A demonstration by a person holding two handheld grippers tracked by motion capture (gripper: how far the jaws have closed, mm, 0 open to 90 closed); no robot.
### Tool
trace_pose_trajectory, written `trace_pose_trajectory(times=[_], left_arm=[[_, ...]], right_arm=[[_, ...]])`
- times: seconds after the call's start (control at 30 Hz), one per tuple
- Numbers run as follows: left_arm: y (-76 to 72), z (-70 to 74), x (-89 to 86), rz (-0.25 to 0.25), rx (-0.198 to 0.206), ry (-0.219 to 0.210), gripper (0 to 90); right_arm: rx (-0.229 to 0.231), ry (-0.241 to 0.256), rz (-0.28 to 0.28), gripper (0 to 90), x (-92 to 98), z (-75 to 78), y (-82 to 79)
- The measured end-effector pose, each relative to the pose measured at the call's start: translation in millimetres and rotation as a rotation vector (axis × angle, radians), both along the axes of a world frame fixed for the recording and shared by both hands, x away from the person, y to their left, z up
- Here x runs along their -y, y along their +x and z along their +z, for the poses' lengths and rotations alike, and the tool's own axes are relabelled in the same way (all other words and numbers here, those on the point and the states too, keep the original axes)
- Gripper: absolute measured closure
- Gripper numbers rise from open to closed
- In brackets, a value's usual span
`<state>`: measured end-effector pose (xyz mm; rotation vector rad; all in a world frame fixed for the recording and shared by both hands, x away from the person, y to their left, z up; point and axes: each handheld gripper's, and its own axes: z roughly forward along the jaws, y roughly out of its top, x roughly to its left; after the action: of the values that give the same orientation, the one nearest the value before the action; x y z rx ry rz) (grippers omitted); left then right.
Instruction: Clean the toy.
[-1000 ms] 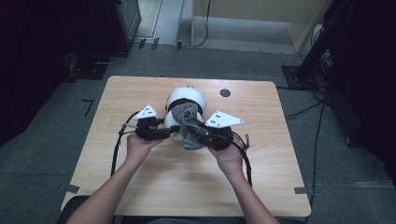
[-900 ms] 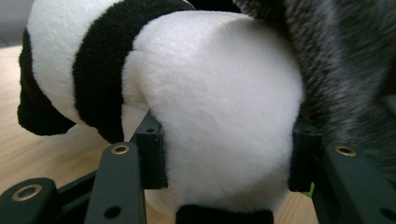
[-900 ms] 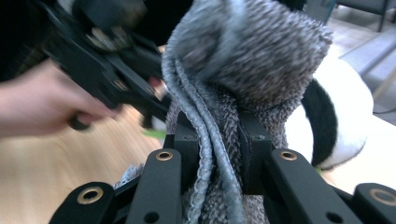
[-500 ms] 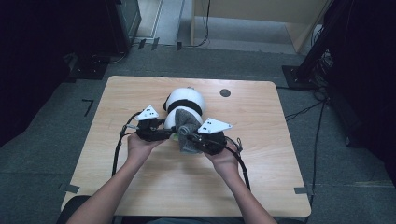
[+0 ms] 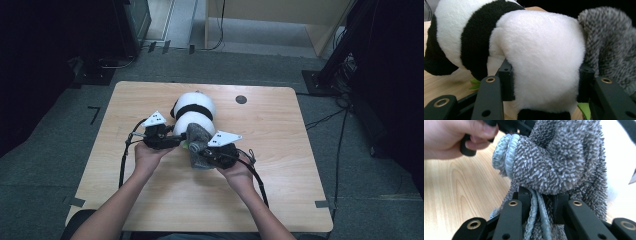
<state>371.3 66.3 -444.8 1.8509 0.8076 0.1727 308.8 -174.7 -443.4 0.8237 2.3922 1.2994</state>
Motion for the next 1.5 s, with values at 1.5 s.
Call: trace_pose_trajectory(times=[1.5], left_arm=[[6.1, 8.8, -49.6, -0.015, 0.064, -0.050, 47.5]], right_arm=[[-0.141, 0.016, -0.310, 75.5, 94.9, -12.8, 42.2]])
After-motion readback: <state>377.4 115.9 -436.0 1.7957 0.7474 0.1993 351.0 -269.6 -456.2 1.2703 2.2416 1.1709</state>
